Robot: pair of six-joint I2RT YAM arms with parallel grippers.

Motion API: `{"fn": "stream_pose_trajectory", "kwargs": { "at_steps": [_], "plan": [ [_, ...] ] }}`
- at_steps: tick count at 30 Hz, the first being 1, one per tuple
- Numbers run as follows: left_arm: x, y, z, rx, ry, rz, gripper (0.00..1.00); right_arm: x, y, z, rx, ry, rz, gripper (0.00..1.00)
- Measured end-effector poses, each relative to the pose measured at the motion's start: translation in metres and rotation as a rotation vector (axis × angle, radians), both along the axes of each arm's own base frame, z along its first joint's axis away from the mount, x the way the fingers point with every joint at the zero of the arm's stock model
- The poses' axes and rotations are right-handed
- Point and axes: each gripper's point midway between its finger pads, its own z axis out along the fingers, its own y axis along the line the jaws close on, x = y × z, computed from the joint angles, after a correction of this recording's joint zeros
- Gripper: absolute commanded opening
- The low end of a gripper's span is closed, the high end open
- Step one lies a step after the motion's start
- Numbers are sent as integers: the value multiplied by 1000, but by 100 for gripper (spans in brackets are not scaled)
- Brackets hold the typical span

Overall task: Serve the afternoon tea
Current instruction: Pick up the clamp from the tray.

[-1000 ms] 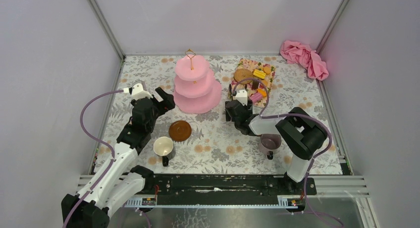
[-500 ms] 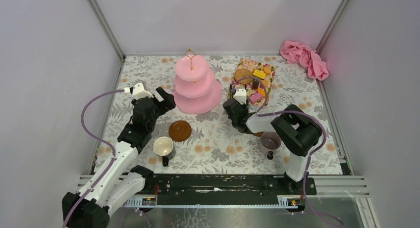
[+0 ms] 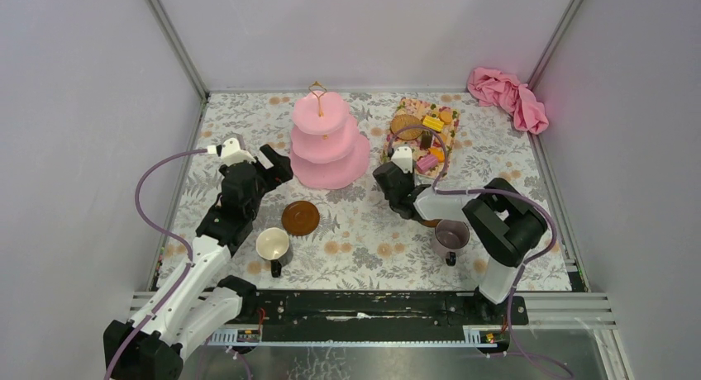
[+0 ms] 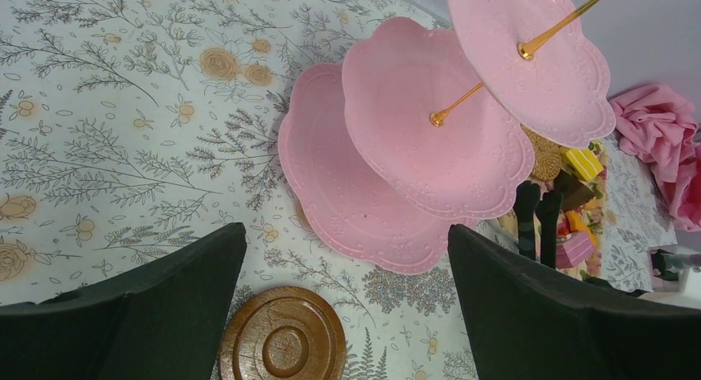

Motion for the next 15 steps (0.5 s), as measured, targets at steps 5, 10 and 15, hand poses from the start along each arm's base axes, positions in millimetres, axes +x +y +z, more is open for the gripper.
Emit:
{"fn": "stream_pose_trajectory", "kwargs": {
  "at_steps": [5,10,15],
  "plan": [
    [0,0,0,0,-1,0,100,1,10,26,31,19,23,44],
    [-1,0,3,-3,-8,-1,100,9,21,58,57,21,26,44],
    [-2,1,7,-8,-22,-1,100,12,24,74,72,53,15,44]
  ]
}}
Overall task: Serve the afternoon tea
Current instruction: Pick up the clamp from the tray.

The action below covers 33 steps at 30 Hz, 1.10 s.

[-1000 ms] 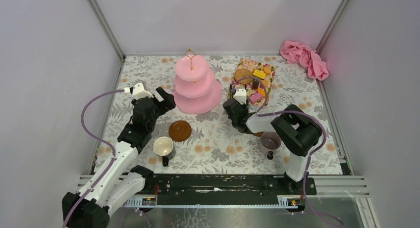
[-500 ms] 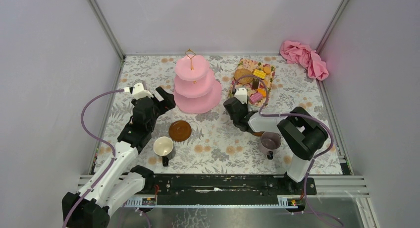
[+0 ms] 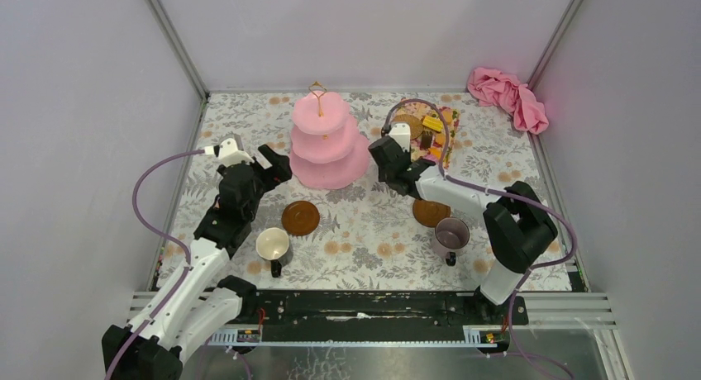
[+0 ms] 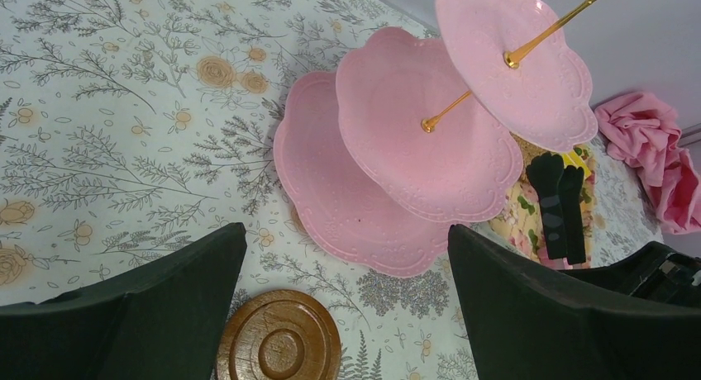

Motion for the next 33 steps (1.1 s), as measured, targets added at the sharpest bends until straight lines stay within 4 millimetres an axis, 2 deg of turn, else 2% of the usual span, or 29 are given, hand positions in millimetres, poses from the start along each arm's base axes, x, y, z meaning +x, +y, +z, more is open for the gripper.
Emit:
{"fn": "stream_pose_trajectory", "kwargs": {
  "at_steps": [2,5,10,13,16,19,26,33],
  "plan": [
    [0,0,1,-1,-3,-1,100,-1,-6,-1,7,31,-12,44],
    [0,-1,1,-2,-3,-3,100,0,-27,-2,15,75,-59,44],
    [0,-1,1,-3,-4,-3,100,11,-59,3,30,118,-133,44],
    [0,-1,1,-3,-4,-3,100,18,-69,10,38,123,-159,45],
    [0,-1,1,-2,-4,-3,100,27,-75,17,49,122,-176,45],
    [0,-1,1,-2,-4,-3,100,34,-79,16,53,132,-186,45],
    [0,-1,1,-3,-3,-3,100,32,-89,-1,38,195,-194,46],
    [0,-1,0,-2,-1,-3,100,33,-94,-3,43,206,-194,46]
  ]
}}
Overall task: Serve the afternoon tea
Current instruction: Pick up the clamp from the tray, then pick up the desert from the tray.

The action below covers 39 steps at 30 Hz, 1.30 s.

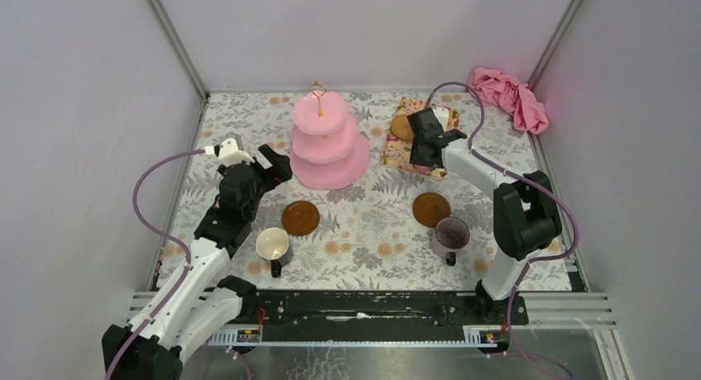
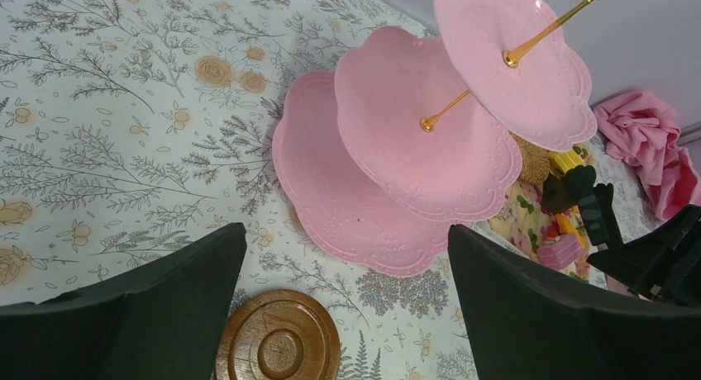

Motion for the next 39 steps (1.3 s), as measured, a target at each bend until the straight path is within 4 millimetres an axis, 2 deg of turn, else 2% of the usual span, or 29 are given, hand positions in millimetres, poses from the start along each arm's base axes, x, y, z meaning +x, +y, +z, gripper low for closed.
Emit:
{"fn": "stream_pose_trajectory", "kwargs": {
  "at_steps": [12,22,31,36,39],
  "plan": [
    [0,0,-1,0,2,-1,100,0,-3,-8,-7,16,0,46],
    [0,0,-1,0,2,-1,100,-2,-4,-28,-14,58,3,46],
    [1,-1,-3,3,11,-2,100,0,-7,-33,-11,66,-3,45],
    [1,-1,-4,4,12,-2,100,0,-8,-38,-8,79,-4,44],
    [1,-1,-4,4,12,-2,100,1,-7,-39,-2,80,0,40]
  ]
}}
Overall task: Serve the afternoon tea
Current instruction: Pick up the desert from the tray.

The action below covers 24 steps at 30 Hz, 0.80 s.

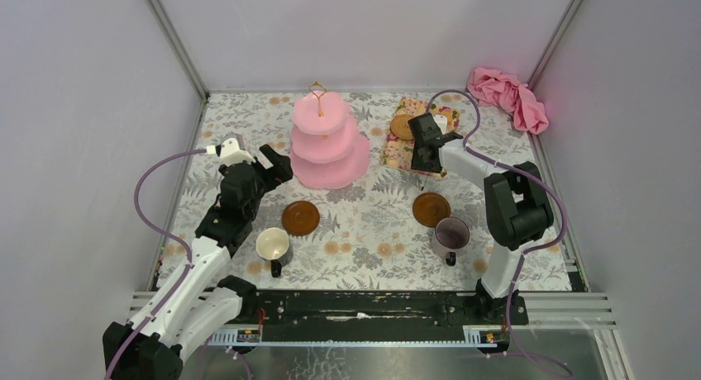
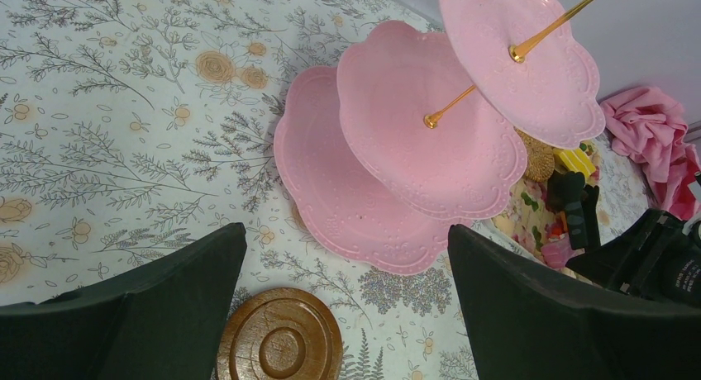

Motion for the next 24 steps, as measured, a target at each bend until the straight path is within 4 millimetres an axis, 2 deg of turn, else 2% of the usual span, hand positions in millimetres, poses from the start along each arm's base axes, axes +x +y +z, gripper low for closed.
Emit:
{"fn": "stream_pose_trajectory", "kwargs": {
  "at_steps": [3,6,17,24],
  "plan": [
    [0,0,0,0,0,0,100,0,0,0,0,1,3,39],
    [0,0,0,0,0,0,100,0,0,-1,2,3,5,33],
    [0,0,0,1,0,1,100,0,-1,-2,-3,1,18,27],
    [0,1,0,2,0,3,100,1,-1,10,-3,-28,37,24]
  ]
}}
